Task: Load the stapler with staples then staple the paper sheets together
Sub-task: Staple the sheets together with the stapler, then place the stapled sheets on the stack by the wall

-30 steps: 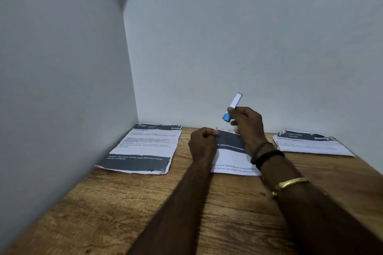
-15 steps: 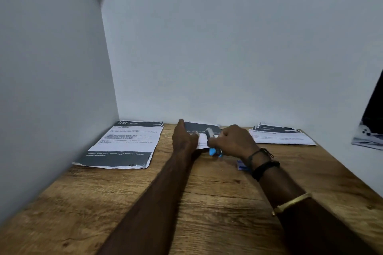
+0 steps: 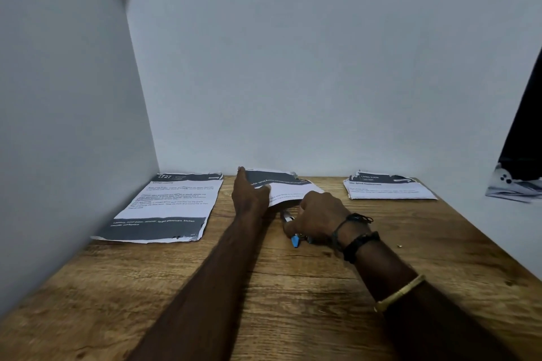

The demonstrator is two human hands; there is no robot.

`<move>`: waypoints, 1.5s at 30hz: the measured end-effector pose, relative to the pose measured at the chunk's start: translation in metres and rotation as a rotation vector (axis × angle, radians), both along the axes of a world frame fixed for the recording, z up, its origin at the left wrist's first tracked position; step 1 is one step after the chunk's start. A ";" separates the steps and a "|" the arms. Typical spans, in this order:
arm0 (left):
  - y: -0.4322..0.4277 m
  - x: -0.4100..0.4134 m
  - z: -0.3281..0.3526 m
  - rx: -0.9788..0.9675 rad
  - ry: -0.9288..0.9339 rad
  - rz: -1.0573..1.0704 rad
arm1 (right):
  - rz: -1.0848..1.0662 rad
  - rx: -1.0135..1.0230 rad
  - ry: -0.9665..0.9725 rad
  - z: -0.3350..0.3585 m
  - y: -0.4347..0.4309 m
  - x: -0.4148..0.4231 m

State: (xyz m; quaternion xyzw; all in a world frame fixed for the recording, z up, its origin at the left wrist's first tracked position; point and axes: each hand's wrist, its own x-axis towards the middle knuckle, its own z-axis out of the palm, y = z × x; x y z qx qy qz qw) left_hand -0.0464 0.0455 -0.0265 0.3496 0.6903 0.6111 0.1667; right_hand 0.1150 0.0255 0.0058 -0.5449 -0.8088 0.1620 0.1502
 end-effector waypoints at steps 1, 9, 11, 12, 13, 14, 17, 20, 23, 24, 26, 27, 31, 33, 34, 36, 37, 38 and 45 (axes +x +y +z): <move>0.000 0.001 0.000 0.000 -0.012 -0.003 | -0.004 -0.004 0.002 -0.002 0.001 0.000; -0.006 0.008 0.010 0.024 -0.065 -0.024 | -0.127 0.213 0.264 0.003 0.011 0.010; -0.008 0.011 0.014 0.038 -0.071 -0.053 | -0.146 0.231 0.365 0.002 0.014 0.016; -0.007 0.011 0.015 0.043 -0.079 -0.064 | -0.138 0.237 0.397 0.001 0.016 0.018; -0.007 0.012 0.016 0.047 -0.083 -0.071 | -0.122 0.252 0.430 0.000 0.017 0.020; -0.008 0.014 0.018 0.048 -0.085 -0.092 | -0.108 0.273 0.471 0.000 0.017 0.022; -0.005 0.018 0.020 0.094 -0.140 -0.166 | -0.110 0.297 0.646 0.007 0.017 0.031; -0.005 0.038 0.034 0.133 -0.212 -0.267 | -0.162 0.259 0.835 0.015 0.023 0.053; 0.001 0.057 0.038 0.095 -0.274 -0.377 | -0.210 0.234 0.998 0.019 0.032 0.074; 0.005 0.068 0.039 0.089 -0.286 -0.401 | -0.235 0.251 1.042 0.018 0.035 0.083; 0.006 0.081 0.038 0.100 -0.282 -0.422 | -0.279 0.306 1.069 0.018 0.039 0.090; 0.007 0.086 0.038 0.113 -0.274 -0.429 | -0.302 0.331 1.069 0.019 0.040 0.093; 0.006 0.104 0.038 0.141 -0.279 -0.420 | -0.424 0.403 1.045 0.014 0.046 0.101; 0.007 0.115 0.037 0.129 -0.188 -0.391 | -0.488 0.403 1.066 0.010 0.050 0.105; 0.009 0.121 0.036 0.124 -0.110 -0.388 | -0.513 0.394 1.087 0.008 0.052 0.107; 0.016 0.139 0.033 0.095 0.037 -0.382 | -0.570 0.372 1.120 0.005 0.059 0.114; 0.021 0.147 0.031 0.081 0.099 -0.374 | -0.592 0.365 1.125 0.003 0.063 0.118; 0.026 0.153 0.030 0.066 0.155 -0.366 | -0.606 0.357 1.123 0.001 0.066 0.121; 0.061 0.176 0.013 -0.091 0.301 -0.389 | -0.713 0.258 1.060 -0.027 0.097 0.137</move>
